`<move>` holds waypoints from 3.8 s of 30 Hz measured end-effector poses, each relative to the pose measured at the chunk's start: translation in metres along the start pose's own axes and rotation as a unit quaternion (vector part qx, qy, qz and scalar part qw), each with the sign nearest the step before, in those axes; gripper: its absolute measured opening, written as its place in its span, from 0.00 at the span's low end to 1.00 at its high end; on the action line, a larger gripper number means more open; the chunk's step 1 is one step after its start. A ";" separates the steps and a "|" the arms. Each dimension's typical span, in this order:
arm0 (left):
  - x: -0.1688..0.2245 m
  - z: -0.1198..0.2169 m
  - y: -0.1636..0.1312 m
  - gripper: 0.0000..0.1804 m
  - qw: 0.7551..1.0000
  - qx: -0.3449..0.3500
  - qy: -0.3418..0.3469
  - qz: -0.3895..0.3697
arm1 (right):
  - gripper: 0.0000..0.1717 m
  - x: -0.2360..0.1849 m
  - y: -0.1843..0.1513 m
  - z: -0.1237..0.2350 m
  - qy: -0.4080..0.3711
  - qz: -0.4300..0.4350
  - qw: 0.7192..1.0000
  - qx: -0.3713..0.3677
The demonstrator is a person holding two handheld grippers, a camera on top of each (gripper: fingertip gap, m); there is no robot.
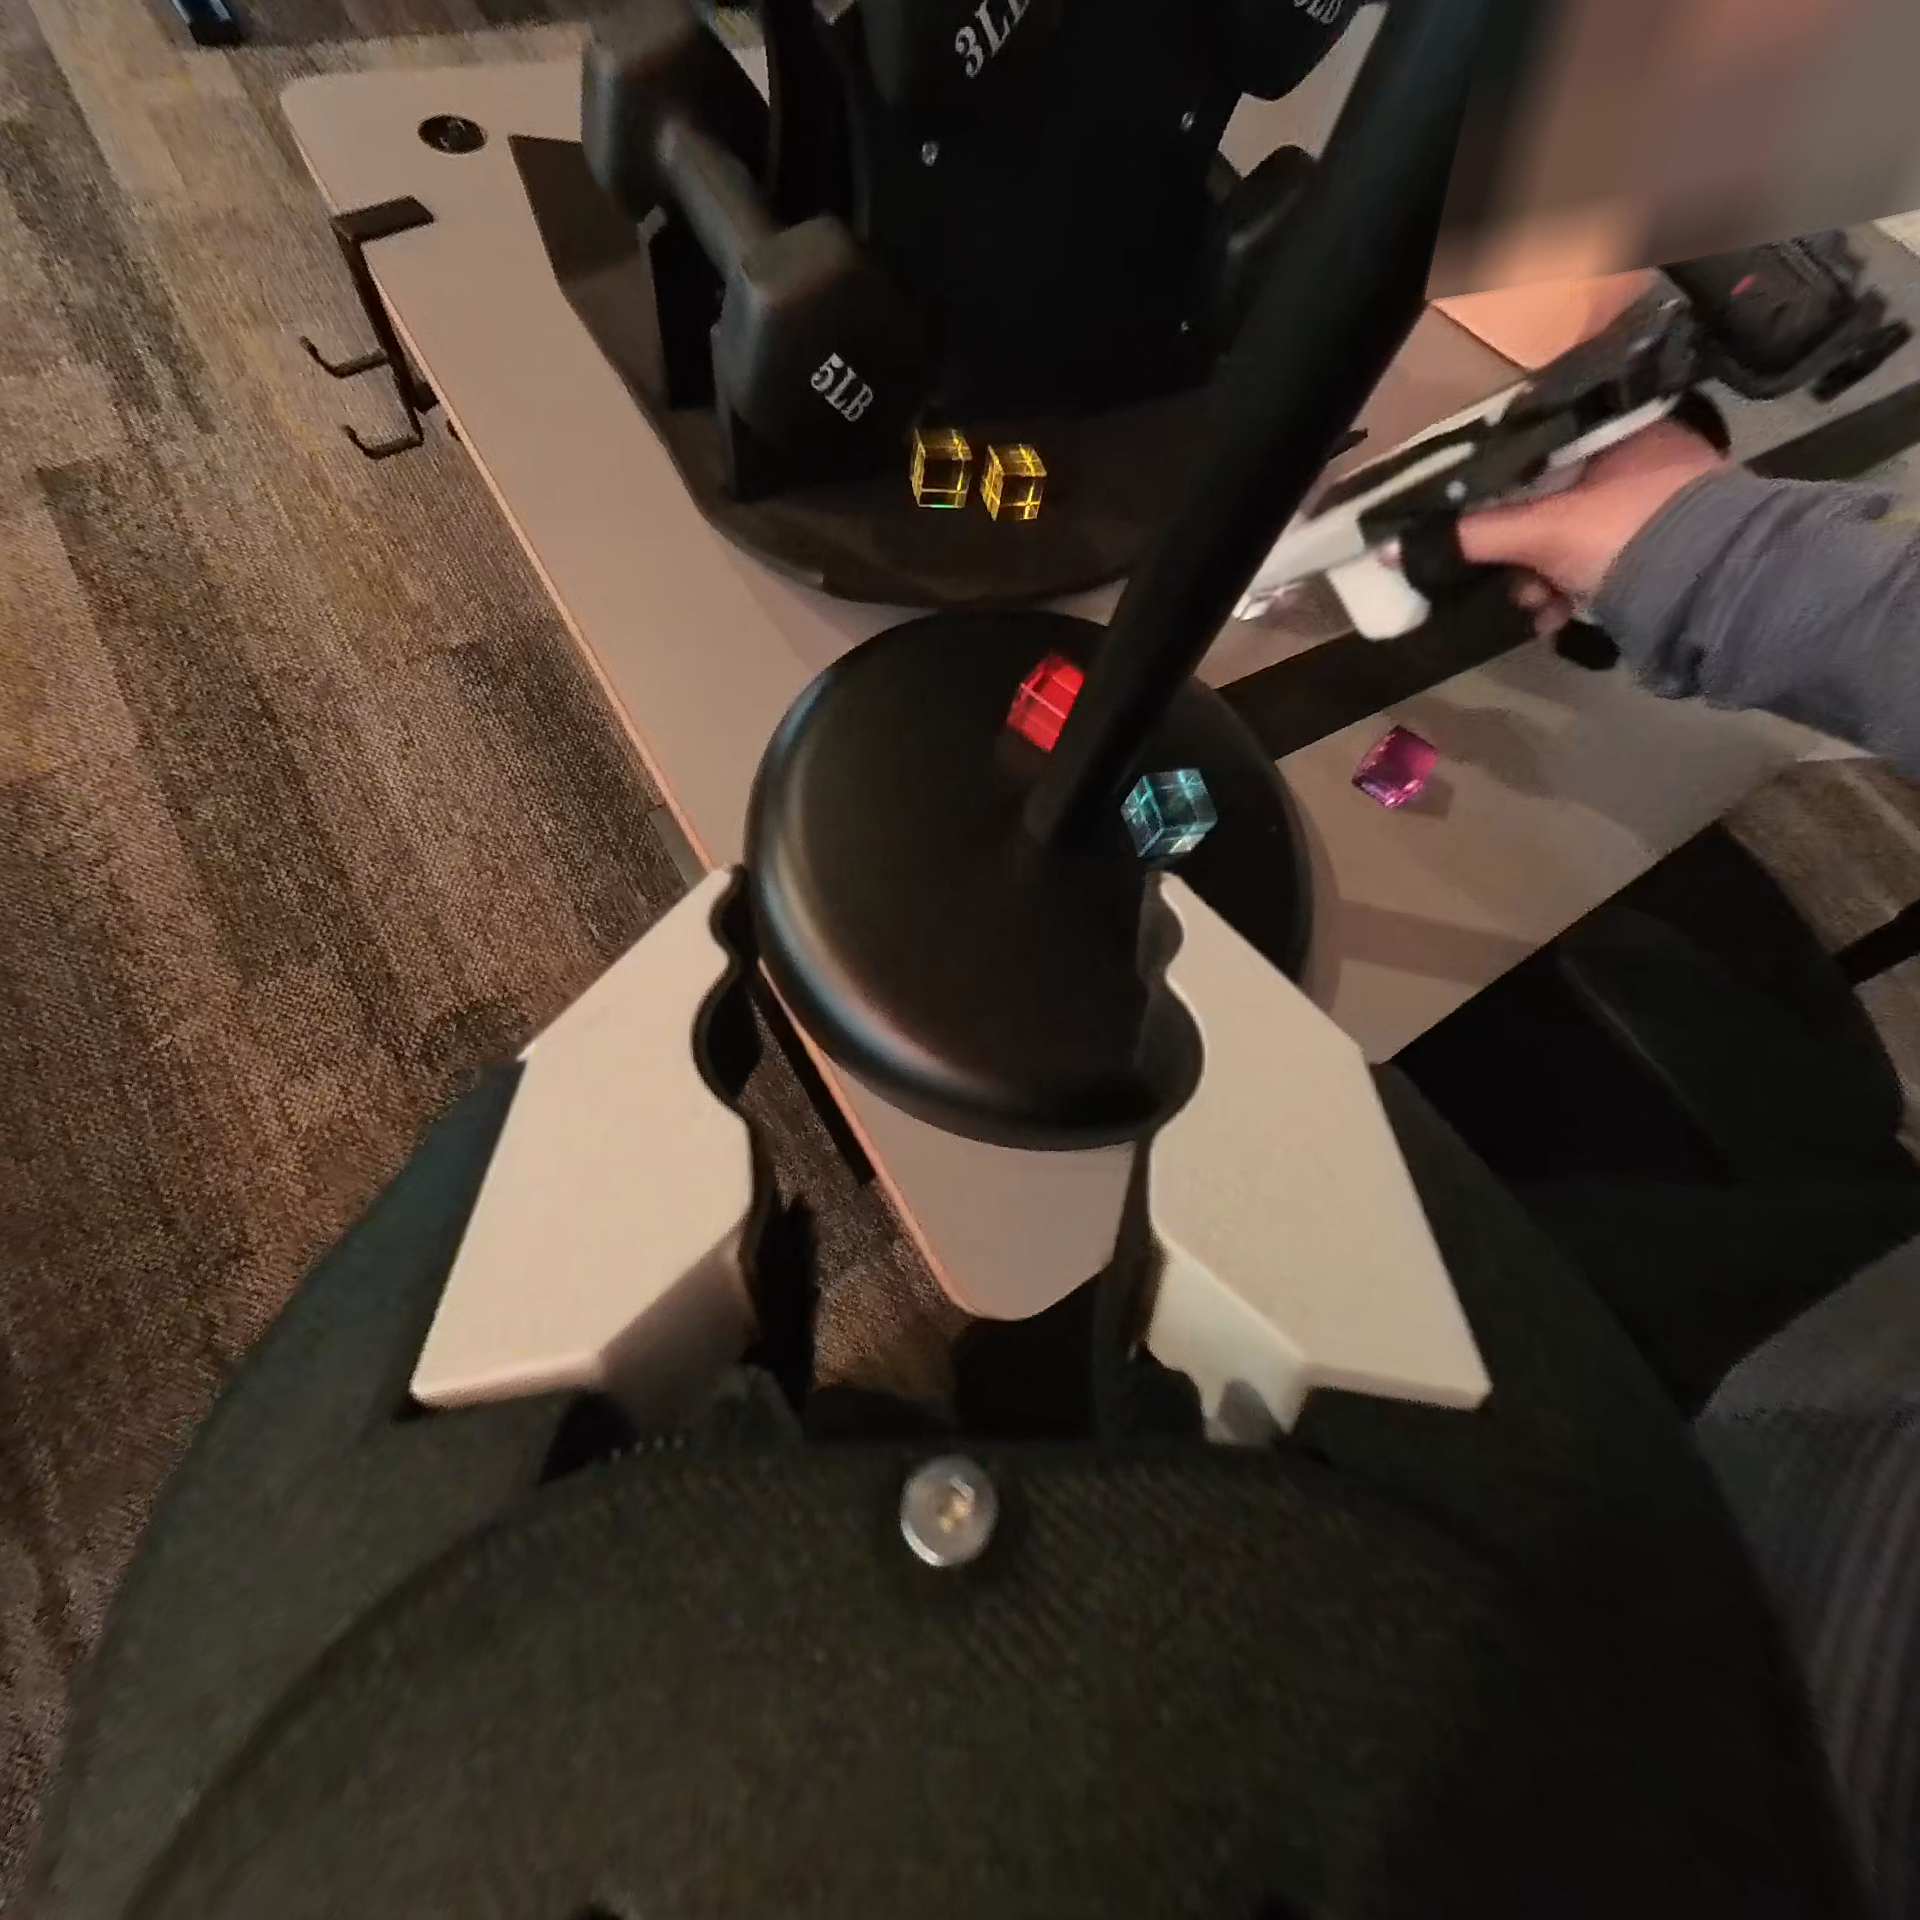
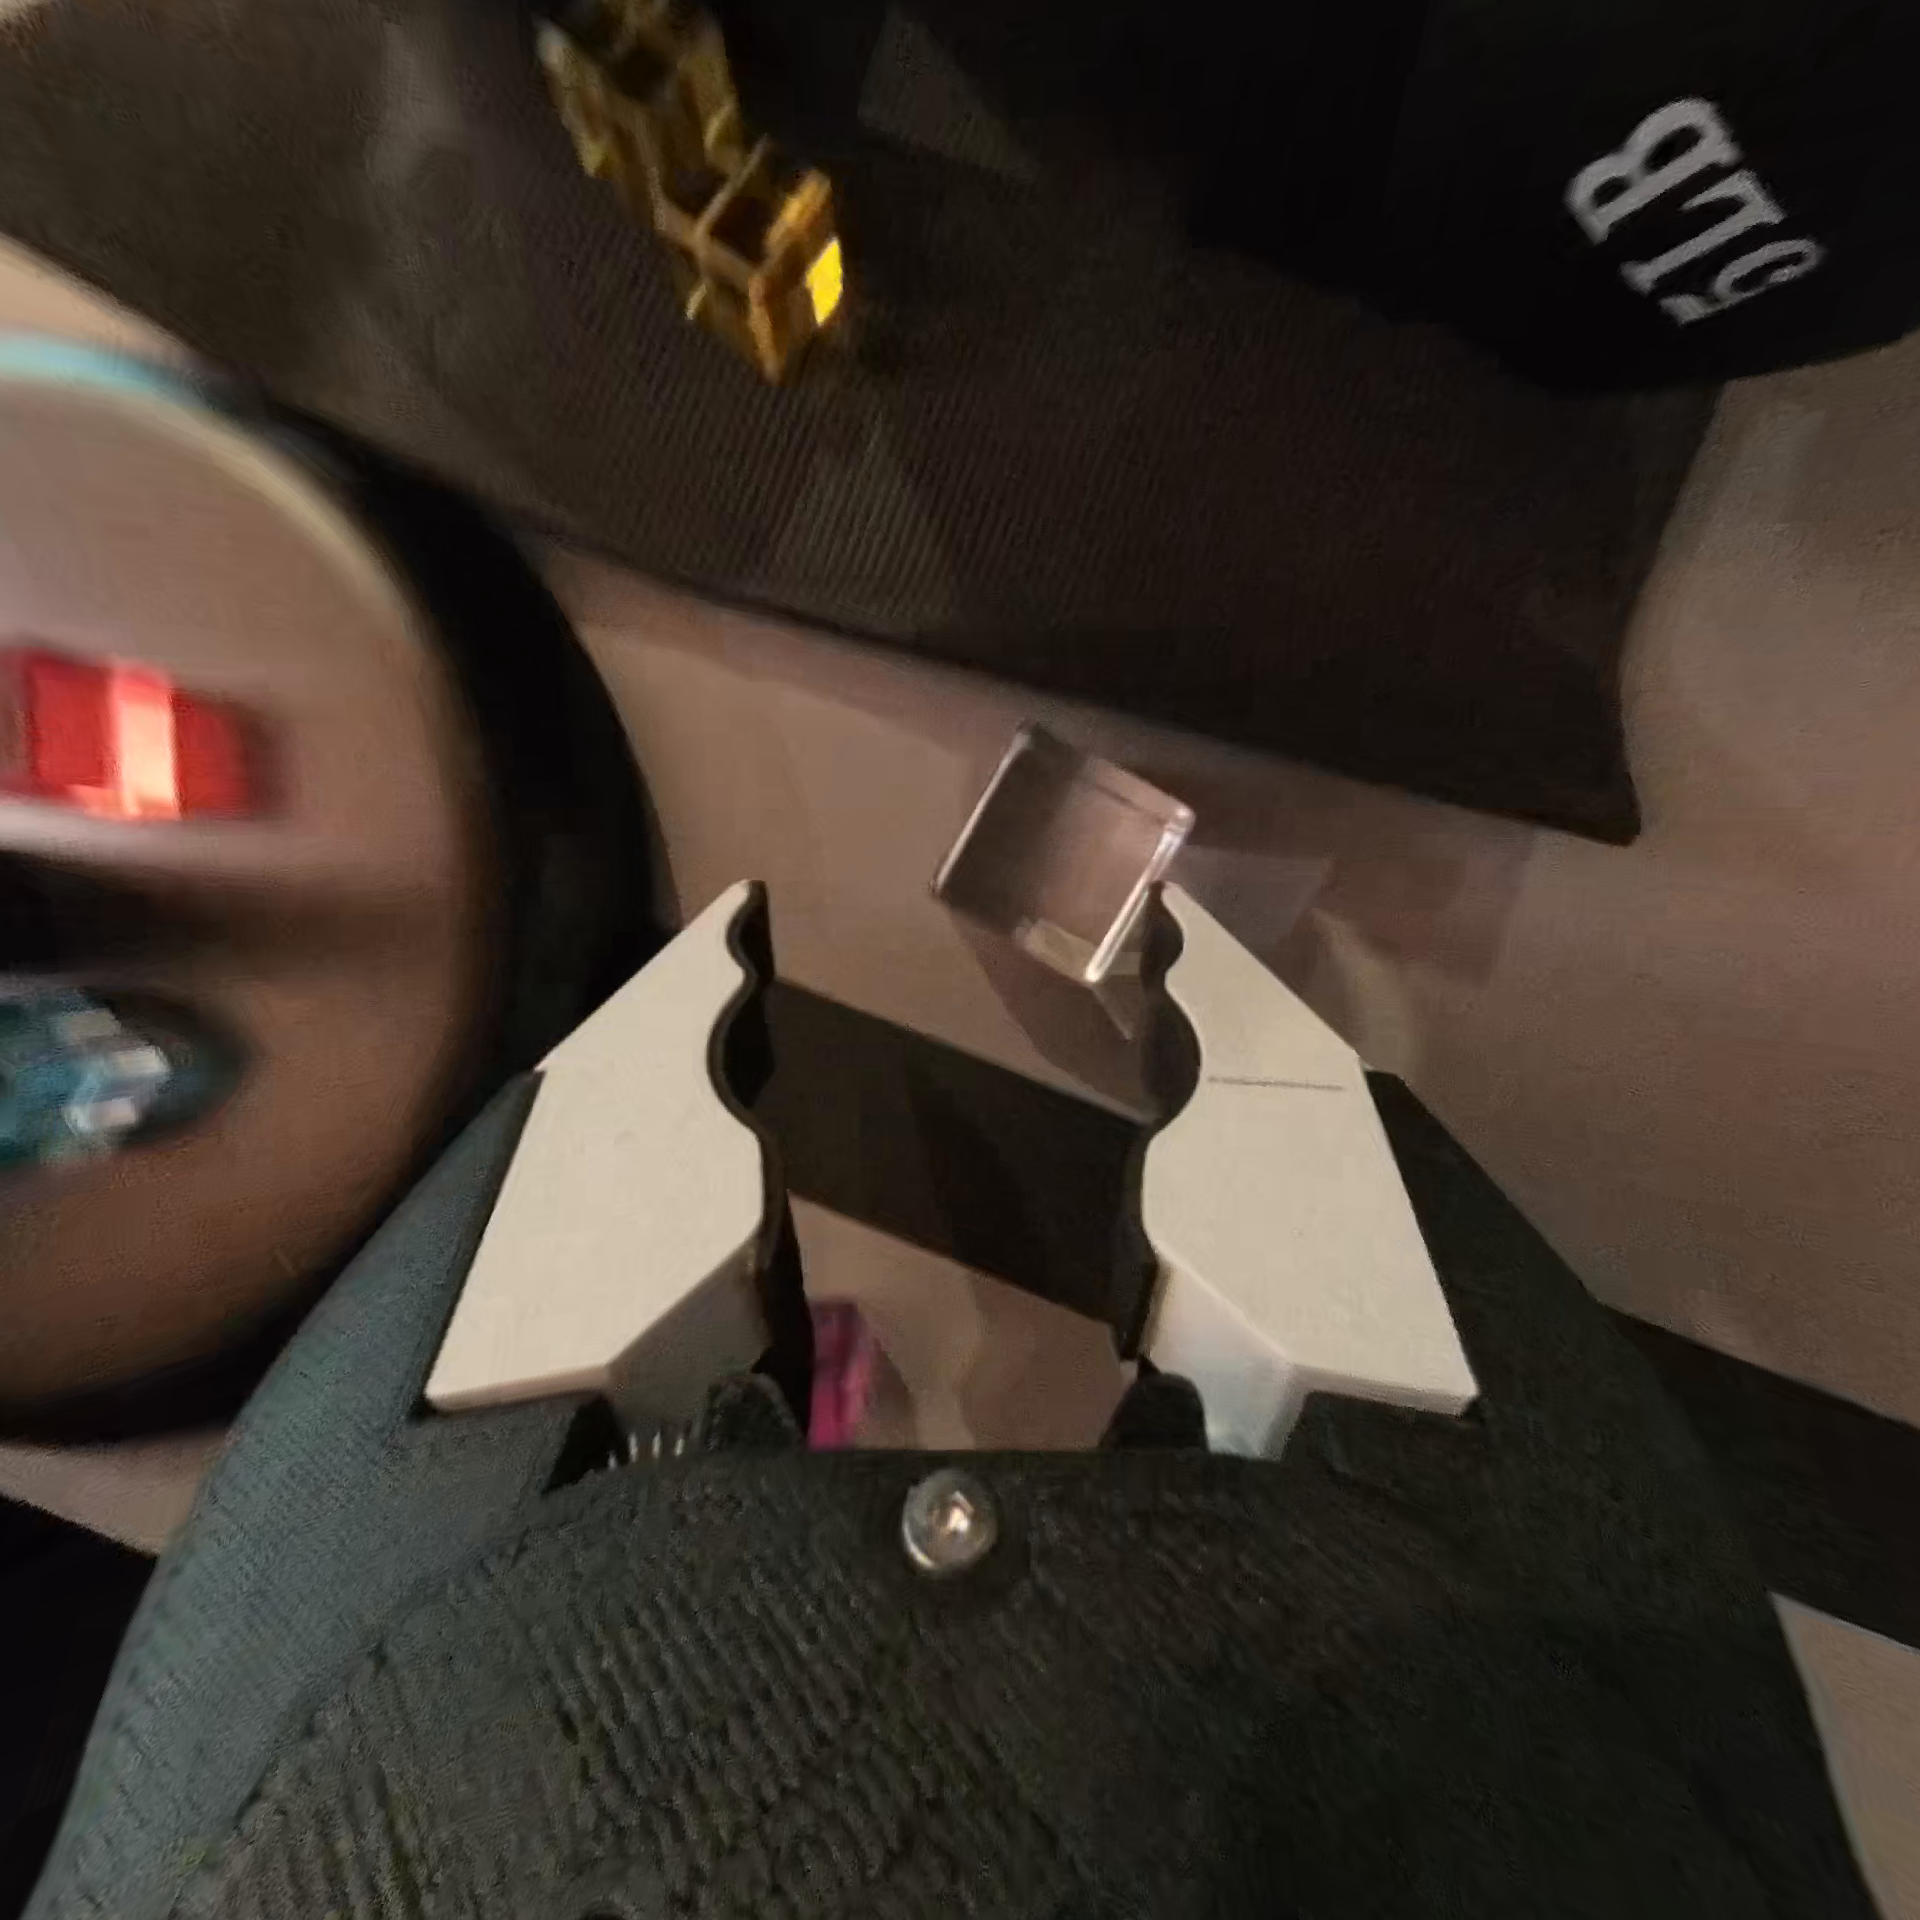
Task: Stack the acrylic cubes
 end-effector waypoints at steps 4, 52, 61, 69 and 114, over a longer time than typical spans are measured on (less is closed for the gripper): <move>0.005 -0.008 0.005 0.42 1.000 -0.003 -0.009 -0.005 | 0.49 0.005 0.008 -0.014 -0.042 -0.046 0.998 -0.024; -0.015 -0.015 -0.023 0.44 0.999 -0.042 -0.015 0.016 | 0.36 -0.159 -0.040 0.088 0.160 0.185 0.968 0.061; -0.019 -0.002 -0.033 0.44 0.998 -0.056 -0.003 0.030 | 0.41 -0.143 -0.023 0.066 0.275 0.471 0.833 0.095; -0.020 0.012 -0.033 0.44 0.998 -0.052 0.018 0.033 | 0.35 -0.156 -0.023 0.049 0.275 0.661 0.696 0.058; -0.036 0.017 -0.043 0.44 0.996 -0.032 0.033 0.078 | 0.35 -0.172 -0.013 0.099 0.211 0.445 0.868 0.071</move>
Point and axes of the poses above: each gripper's, where its closed fingertips meet, z back along the fingers, y out of its top, x = y × z across the jaws, the point moved 2 cm from there along z, back along the fingers, and after that the axes turned 10 degrees about -y, right-handed, at the moved point
